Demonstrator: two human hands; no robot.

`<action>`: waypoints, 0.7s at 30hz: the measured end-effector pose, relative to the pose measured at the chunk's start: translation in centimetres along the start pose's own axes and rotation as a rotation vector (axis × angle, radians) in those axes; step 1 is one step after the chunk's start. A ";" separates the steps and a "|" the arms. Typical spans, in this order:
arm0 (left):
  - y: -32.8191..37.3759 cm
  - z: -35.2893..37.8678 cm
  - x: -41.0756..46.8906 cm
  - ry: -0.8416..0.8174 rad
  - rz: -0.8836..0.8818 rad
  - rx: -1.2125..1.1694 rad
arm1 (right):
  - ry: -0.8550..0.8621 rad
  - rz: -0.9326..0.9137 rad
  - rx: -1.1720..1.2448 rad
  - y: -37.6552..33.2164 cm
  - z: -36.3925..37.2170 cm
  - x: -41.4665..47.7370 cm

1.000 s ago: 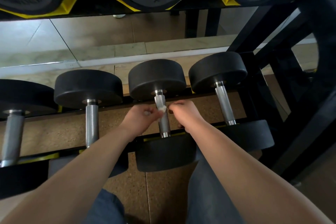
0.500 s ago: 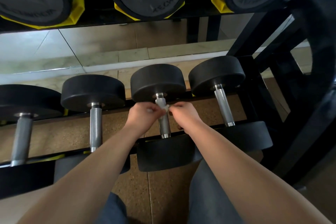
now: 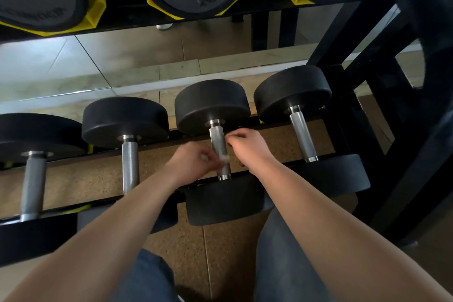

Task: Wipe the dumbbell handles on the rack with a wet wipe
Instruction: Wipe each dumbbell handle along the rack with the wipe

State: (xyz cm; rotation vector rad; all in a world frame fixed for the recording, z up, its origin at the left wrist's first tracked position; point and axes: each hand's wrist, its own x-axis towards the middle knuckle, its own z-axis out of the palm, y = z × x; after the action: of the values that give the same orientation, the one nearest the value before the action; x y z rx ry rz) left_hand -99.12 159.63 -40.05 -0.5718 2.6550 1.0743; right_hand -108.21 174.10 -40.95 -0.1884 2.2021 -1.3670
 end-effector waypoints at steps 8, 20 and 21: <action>0.5 0.4 0.4 0.139 0.011 -0.612 | -0.057 -0.156 -0.025 0.1 -0.6 -0.6; -0.8 0.4 1.0 -0.029 -0.248 -0.456 | 0.078 -0.279 -0.186 -0.1 -1.2 0.8; -0.9 0.5 1.0 -0.061 -0.272 -0.457 | 0.036 -0.286 -0.243 -0.2 -1.0 0.9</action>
State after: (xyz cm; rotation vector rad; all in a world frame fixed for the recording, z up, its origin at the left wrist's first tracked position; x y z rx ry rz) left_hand -99.59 159.13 -41.26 -0.9336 2.1954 1.5835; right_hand -109.53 174.50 -40.78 -0.5917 2.4400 -1.2468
